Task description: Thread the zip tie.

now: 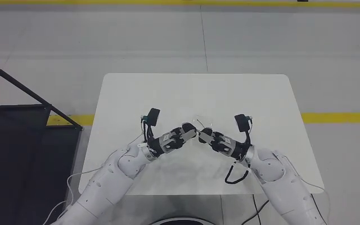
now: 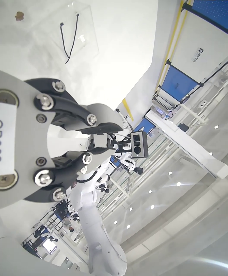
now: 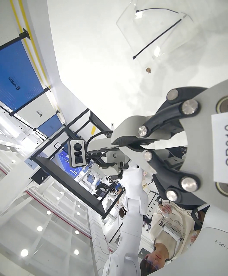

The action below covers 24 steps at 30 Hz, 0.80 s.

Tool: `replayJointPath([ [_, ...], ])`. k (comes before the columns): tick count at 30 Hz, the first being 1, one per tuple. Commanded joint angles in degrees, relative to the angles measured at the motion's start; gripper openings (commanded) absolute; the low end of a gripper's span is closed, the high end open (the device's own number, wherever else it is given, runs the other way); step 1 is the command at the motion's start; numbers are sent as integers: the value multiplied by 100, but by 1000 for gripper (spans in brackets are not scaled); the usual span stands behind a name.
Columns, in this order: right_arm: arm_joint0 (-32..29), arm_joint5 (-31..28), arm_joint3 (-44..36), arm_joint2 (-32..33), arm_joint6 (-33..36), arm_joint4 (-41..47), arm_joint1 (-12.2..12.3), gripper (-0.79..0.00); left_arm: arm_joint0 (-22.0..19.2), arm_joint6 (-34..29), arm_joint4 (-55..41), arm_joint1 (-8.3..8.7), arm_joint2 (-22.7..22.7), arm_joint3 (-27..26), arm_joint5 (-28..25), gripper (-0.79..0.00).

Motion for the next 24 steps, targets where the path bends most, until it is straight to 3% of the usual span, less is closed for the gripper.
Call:
replayJointPath([
  [1, 5, 2, 6, 4, 11, 8, 0, -785, -4, 18, 7, -16, -1, 19, 25, -579],
  [7, 4, 7, 12, 8, 35, 45, -3, -785, -35, -39, 2, -61, 4, 88, 114, -591],
  [12, -3, 7, 9, 16, 39, 61, -5, -785, -46, -72, 4, -89, -8, 125, 122, -646],
  [24, 4, 28, 10, 18, 73, 85, -13, -785, -70, -171, -33, -158, -32, 216, 127, -622],
])
